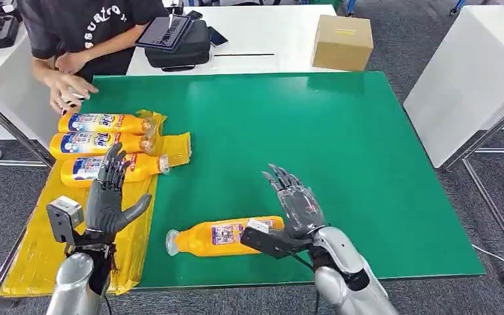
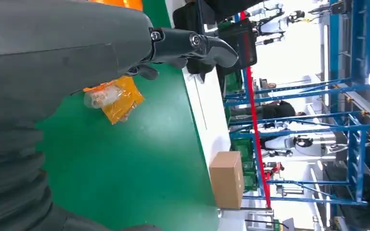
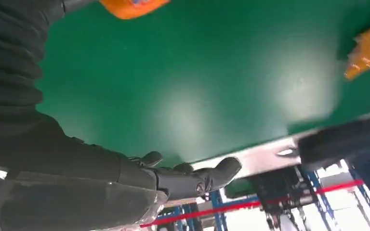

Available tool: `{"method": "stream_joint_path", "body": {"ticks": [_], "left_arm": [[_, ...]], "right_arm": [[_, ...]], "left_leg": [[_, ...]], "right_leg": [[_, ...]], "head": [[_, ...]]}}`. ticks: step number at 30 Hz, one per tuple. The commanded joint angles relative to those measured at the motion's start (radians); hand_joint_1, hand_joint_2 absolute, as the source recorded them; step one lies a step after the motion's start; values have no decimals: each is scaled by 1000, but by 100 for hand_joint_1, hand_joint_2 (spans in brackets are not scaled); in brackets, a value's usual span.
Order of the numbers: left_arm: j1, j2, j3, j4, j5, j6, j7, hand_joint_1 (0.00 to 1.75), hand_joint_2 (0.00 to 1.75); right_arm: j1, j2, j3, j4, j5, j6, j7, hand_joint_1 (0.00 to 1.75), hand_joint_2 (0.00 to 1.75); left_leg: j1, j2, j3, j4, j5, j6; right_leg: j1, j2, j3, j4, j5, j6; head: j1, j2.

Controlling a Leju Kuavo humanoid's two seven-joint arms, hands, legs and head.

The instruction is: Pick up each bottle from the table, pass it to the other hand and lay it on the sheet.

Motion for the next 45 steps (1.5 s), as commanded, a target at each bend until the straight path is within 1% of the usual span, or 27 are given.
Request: {"method": "stream_joint_path", "body": {"ticks": [1,3,4,6,7,10,11,13,14,15,16,18,19,21,23,28,29,34,35,37,38,39,40,42,43,44,45], "left_arm": [[30,-8,-2,-8,-13,2,-10,0,175],[32,-5,-2,6,-24,6,-23,0,175],[26,-5,0,18,-25,5,-27,0,175],[15,-5,3,31,-26,4,-30,0,175],[15,-5,3,31,-26,4,-30,0,175],[12,-6,3,32,-25,5,-29,0,175],[12,-6,4,31,-25,5,-29,0,175],[0,-4,4,54,-26,5,-29,0,175],[-3,-3,4,64,-26,4,-31,0,175],[-5,-2,3,79,-28,3,-40,0,175],[-7,-1,2,89,-28,3,-45,0,175],[-15,0,5,110,-31,6,-53,0,175],[-22,0,8,121,-33,10,-57,0,175],[-22,-3,15,127,-34,12,-60,0,175],[-20,-4,16,127,-36,12,-63,0,175],[-19,-4,16,126,-36,12,-63,0,175],[-19,-4,16,126,-36,12,-63,0,175],[-18,-5,17,124,-36,13,-63,0,175],[-18,-6,17,124,-36,13,-63,0,175],[-24,-10,22,135,-38,14,-63,0,175],[-34,-12,22,147,-39,13,-63,0,175],[-51,-14,22,166,-40,14,-64,0,175],[-63,-15,21,180,-40,17,-64,0,175],[-82,-18,22,205,-42,22,-63,0,175],[-86,-18,22,210,-42,23,-63,0,175],[-95,-21,27,219,-40,25,-64,0,175],[-98,-23,31,218,-35,25,-65,0,175]], "right_arm": [[-137,-114,24,184,-87,78,-38,0,175],[-168,-145,25,216,-107,93,-60,0,175],[-192,-162,27,232,-134,119,-84,0,175],[-221,-171,23,243,-154,140,-99,0,175],[-221,-171,23,243,-154,140,-99,0,175],[-220,-166,28,241,-154,140,-98,0,175],[-221,-168,34,238,-158,143,-97,0,175],[-245,-182,49,234,-213,195,-126,0,175],[-249,-193,57,225,-225,202,-137,0,175],[-247,-217,70,202,-266,230,-172,0,175],[-242,-230,79,181,-296,242,-197,0,175],[-223,-248,98,133,-350,265,-238,0,175],[-210,-261,109,97,-359,263,-251,0,175],[-167,-281,119,21,-400,258,-281,0,175],[-150,-295,123,-6,-408,256,-277,0,175],[-152,-298,122,-5,-408,256,-277,0,175],[-152,-298,122,-5,-408,256,-277,0,175],[-156,-297,124,-1,-409,256,-276,0,175],[-154,-296,122,-3,-417,253,-280,0,175],[-142,-293,126,-27,-476,268,-299,0,175],[-152,-289,139,-29,-508,286,-297,0,175],[-175,-274,156,-18,-565,318,-299,0,175],[-193,-264,172,-10,-586,327,-295,0,175],[-206,-250,193,-10,-660,358,-303,0,175],[-206,-252,197,-13,-670,362,-306,0,175],[-208,-258,208,-17,-680,364,-303,0,175],[-207,-258,209,-12,-692,367,-297,0,175]], "left_leg": [[0,1,2,0,-1,-1],[1,4,4,0,-1,-1],[0,2,3,-1,-1,-1],[0,0,2,0,0,0],[0,1,3,0,-1,-1],[0,1,2,0,0,-1],[0,1,3,0,-1,-1],[1,1,3,0,-1,-2],[0,1,2,0,-1,-1],[0,0,2,0,0,-1],[0,0,3,0,-1,-2],[0,-1,1,0,0,-1],[0,-1,4,0,-1,-1],[0,-1,2,0,0,-1],[0,-2,3,0,-1,-1],[0,-1,1,0,0,-1],[0,0,3,0,-1,-1],[0,0,1,0,0,-1],[0,0,3,0,0,-1],[0,0,2,0,0,-1],[1,0,3,0,-1,-1],[0,-1,2,0,0,-1],[0,0,2,0,0,-1],[0,1,2,0,0,-1],[0,1,1,0,0,-1],[1,1,2,0,0,-2],[0,0,2,0,0,-1]], "right_leg": [[1,0,2,-1,0,-3],[1,2,4,-2,0,-4],[1,1,3,-1,0,-3],[0,-1,2,0,0,-2],[1,-1,3,-1,0,-3],[0,0,2,-1,0,-2],[1,0,3,-1,0,-3],[1,-1,4,-1,0,-5],[1,0,2,0,0,-4],[0,-1,2,0,0,-3],[1,-1,4,-1,0,-4],[0,-2,2,0,0,-2],[1,-3,4,-1,-1,-4],[0,-2,2,-1,0,-3],[1,-4,4,-1,-1,-4],[0,-2,1,-1,0,-2],[1,-2,3,-1,0,-4],[1,-1,1,-1,0,-2],[1,-2,3,-1,0,-4],[1,-1,2,-1,0,-2],[1,-2,3,-1,-1,-4],[1,-2,2,-1,0,-3],[1,-1,2,0,0,-3],[1,0,1,0,0,-3],[1,0,1,0,0,-2],[1,-1,2,0,0,-4],[0,-1,1,0,0,-3]], "head": [[0,0],[0,0],[0,0],[0,0],[0,0],[0,0],[0,0],[0,0],[0,0],[0,0],[0,0],[0,0],[0,0],[0,0],[0,0],[0,0],[0,0],[0,0],[0,0],[0,0],[0,0],[0,0],[0,0],[-1,0],[0,0],[0,0],[0,0]]}}
